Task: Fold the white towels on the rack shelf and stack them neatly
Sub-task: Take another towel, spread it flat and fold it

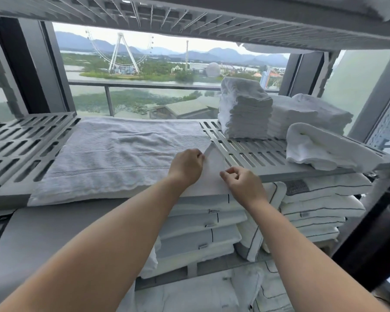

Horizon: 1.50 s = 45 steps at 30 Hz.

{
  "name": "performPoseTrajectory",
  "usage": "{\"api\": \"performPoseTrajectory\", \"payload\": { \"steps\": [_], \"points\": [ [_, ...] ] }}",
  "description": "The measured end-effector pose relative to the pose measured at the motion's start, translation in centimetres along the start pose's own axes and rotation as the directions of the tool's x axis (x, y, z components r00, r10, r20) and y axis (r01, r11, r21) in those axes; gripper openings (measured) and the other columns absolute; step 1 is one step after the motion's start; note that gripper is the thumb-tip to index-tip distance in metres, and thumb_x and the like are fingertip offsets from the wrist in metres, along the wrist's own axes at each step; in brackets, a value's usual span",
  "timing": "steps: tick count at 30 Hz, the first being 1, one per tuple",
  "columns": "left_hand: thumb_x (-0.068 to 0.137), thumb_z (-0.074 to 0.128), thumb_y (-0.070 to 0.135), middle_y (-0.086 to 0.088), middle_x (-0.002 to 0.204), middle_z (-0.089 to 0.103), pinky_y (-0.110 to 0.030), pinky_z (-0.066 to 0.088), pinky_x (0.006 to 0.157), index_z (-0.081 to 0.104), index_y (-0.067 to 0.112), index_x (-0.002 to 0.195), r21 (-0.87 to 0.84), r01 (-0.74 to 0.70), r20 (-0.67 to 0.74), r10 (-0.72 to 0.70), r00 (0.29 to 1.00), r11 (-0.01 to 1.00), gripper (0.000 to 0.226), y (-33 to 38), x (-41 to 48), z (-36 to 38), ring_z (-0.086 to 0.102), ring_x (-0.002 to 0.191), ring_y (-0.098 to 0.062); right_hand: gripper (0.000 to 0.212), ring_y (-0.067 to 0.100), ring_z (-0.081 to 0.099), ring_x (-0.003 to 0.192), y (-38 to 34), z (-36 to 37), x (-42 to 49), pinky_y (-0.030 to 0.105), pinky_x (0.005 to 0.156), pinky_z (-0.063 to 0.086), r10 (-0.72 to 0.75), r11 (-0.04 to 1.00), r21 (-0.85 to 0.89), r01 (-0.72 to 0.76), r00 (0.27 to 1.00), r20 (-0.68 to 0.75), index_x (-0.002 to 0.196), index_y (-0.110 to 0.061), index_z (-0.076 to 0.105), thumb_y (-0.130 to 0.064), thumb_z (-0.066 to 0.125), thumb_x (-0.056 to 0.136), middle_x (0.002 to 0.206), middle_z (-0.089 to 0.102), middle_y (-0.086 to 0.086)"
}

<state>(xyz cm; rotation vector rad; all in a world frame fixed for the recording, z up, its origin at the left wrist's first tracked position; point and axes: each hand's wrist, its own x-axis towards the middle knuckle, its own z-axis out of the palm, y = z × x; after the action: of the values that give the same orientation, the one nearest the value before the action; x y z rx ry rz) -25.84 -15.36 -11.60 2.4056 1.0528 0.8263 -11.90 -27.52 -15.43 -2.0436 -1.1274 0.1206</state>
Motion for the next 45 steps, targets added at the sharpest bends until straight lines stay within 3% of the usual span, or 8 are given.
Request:
{"api": "performPoseTrajectory", "payload": {
  "steps": [8,11,14,28,37,39,42,45],
  "points": [
    [0.090,0.068,0.050,0.007,0.142,0.059,-0.032,0.044,0.105,0.080,0.028,0.093,0.144,-0.400,0.380,0.323,0.867,0.905,0.025,-1.4,-3.2,-0.3,0.057,0.126,-0.012,0.022,0.023,0.062,0.077,-0.1,-0.7,-2.4,0.031,0.061,0.043,0.096,0.992,-0.055,-0.109,0.976,-0.197,0.087,-0.018,0.067,-0.020,0.046,0.096,0.076,0.067,-0.001],
    [0.095,0.061,0.045,0.006,0.110,0.076,-0.035,0.052,0.091,0.080,0.025,0.085,0.089,-0.361,0.268,0.327,0.906,0.928,0.030,-1.5,-2.8,-1.5,0.068,0.102,-0.015,0.021,0.020,0.060,0.070,-1.4,-1.0,-2.3,0.029,0.056,0.042,0.044,0.996,-0.062,-0.060,0.970,-0.240,0.084,-0.018,0.064,-0.021,0.047,0.096,0.070,0.065,-0.003],
    [0.099,0.053,0.043,0.008,0.091,0.075,-0.037,0.056,0.080,0.077,0.025,0.087,0.139,-0.279,0.113,0.264,0.958,0.950,0.032,-2.1,-1.6,-3.3,0.068,0.091,-0.017,0.019,0.021,0.061,0.072,-3.2,-0.6,-1.5,0.033,0.061,0.049,-0.027,0.993,-0.117,0.005,0.983,-0.183,0.082,-0.019,0.065,-0.024,0.052,0.094,0.072,0.066,-0.002],
    [0.098,0.043,0.040,-0.001,0.133,0.058,-0.040,0.046,0.100,0.063,0.030,0.123,0.468,0.081,0.099,-0.143,0.985,0.880,0.034,-15.2,10.0,-6.4,0.055,0.122,-0.023,0.050,0.032,0.064,0.085,-10.1,9.6,15.4,0.037,0.072,0.044,-0.215,0.962,-0.148,0.231,0.970,0.118,0.078,-0.009,0.072,-0.042,0.042,0.100,0.079,0.071,0.008],
    [0.092,0.042,0.070,-0.005,0.169,0.002,-0.058,0.007,0.122,0.012,0.030,0.161,0.624,0.234,0.358,-0.539,0.762,0.745,0.085,-17.5,15.3,-8.0,0.003,0.155,-0.032,0.027,0.032,0.064,0.096,-13.9,16.4,26.8,0.038,0.080,0.055,-0.299,0.913,-0.225,0.341,0.933,0.200,0.097,-0.014,0.072,-0.020,0.046,0.094,0.101,0.072,0.011],
    [0.095,0.057,0.052,-0.011,0.158,0.035,-0.034,0.039,0.106,0.040,0.020,0.150,0.603,0.172,0.500,-0.537,0.680,0.779,0.066,-16.2,16.7,-9.4,0.042,0.137,-0.030,0.027,0.032,0.063,0.103,-14.0,18.0,28.7,0.037,0.083,0.053,-0.269,0.920,-0.245,0.306,0.947,0.173,0.104,-0.015,0.071,-0.019,0.047,0.094,0.108,0.071,0.011],
    [0.098,0.058,0.040,-0.006,0.111,0.068,-0.024,0.044,0.061,0.069,0.015,0.124,0.585,0.179,0.509,-0.530,0.679,0.791,0.038,-15.1,19.0,-11.6,0.065,0.099,-0.023,0.029,0.031,0.056,0.115,-13.3,19.9,30.2,0.038,0.095,0.049,-0.239,0.902,-0.327,0.280,0.958,0.161,0.113,-0.016,0.069,-0.022,0.047,0.097,0.118,0.065,0.011],
    [0.097,0.052,0.041,0.004,0.086,0.068,-0.029,0.053,0.076,0.078,0.017,0.095,0.674,0.160,0.303,-0.467,0.831,0.721,0.035,-15.9,20.2,-12.9,0.069,0.089,-0.020,0.031,0.031,0.059,0.109,-13.7,21.0,31.3,0.037,0.086,0.052,-0.199,0.901,-0.370,0.227,0.973,0.113,0.109,-0.013,0.070,-0.025,0.044,0.098,0.113,0.066,0.011]
  ]
}}
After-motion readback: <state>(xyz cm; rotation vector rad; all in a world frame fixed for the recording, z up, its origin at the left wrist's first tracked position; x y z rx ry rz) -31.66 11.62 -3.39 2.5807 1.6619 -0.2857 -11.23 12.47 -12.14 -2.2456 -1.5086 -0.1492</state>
